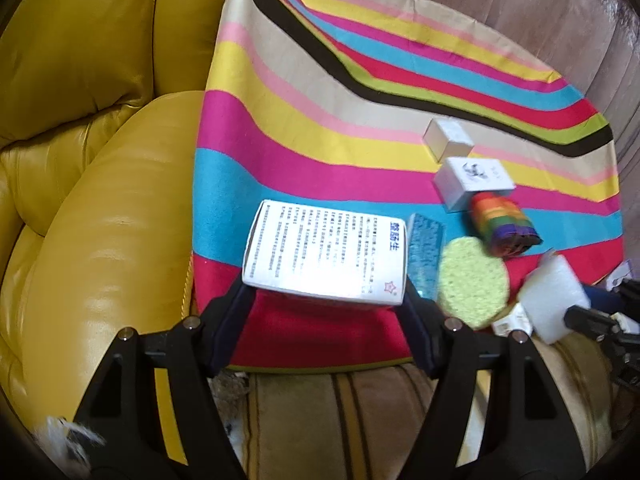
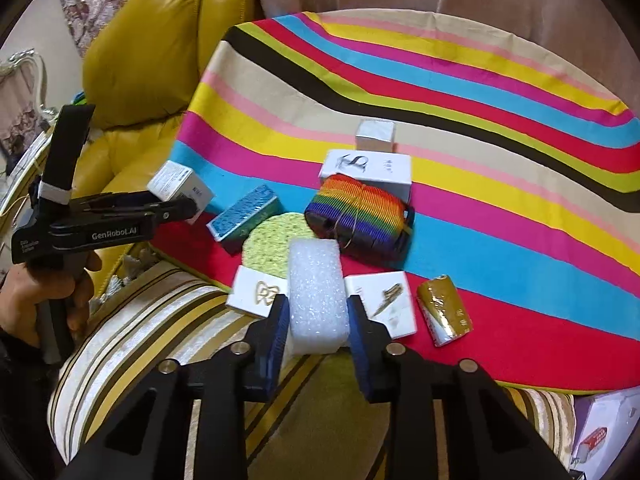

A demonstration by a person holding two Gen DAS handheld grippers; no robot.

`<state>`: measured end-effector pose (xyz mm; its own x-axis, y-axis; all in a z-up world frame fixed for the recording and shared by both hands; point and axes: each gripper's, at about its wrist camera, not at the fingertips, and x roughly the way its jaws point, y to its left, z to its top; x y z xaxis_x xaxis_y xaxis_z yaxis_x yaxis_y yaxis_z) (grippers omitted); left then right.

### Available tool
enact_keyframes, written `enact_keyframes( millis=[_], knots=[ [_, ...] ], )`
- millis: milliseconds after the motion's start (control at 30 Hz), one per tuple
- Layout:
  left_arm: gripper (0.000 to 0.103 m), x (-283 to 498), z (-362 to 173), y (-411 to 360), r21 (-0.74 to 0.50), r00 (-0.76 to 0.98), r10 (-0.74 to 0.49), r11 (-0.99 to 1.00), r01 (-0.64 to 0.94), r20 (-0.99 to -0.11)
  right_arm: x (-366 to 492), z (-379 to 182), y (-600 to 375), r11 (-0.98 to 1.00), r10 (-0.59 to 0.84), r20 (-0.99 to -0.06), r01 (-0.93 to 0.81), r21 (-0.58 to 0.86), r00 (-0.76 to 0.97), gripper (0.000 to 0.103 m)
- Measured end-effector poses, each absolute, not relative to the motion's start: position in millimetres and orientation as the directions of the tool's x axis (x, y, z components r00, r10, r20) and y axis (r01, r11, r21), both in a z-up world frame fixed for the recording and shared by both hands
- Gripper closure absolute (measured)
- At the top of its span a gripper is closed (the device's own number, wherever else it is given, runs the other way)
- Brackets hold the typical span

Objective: Organize objects
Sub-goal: 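Close left tool on white printed box while right tool grasps white foam block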

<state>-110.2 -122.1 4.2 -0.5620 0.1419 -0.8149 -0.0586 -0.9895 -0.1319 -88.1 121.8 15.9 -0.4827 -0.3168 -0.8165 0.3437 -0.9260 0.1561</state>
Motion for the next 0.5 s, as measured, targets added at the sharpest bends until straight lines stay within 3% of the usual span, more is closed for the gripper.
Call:
enact_keyframes(
  millis=[500],
  knots=[
    [0.031,-73,25,-84,-0.243,-0.620,0.219,-0.969,-0.048,-0.753,-70,28,146,-0.943,-0.311,-0.781,0.277,0.183,-0.542,0.074]
  ],
)
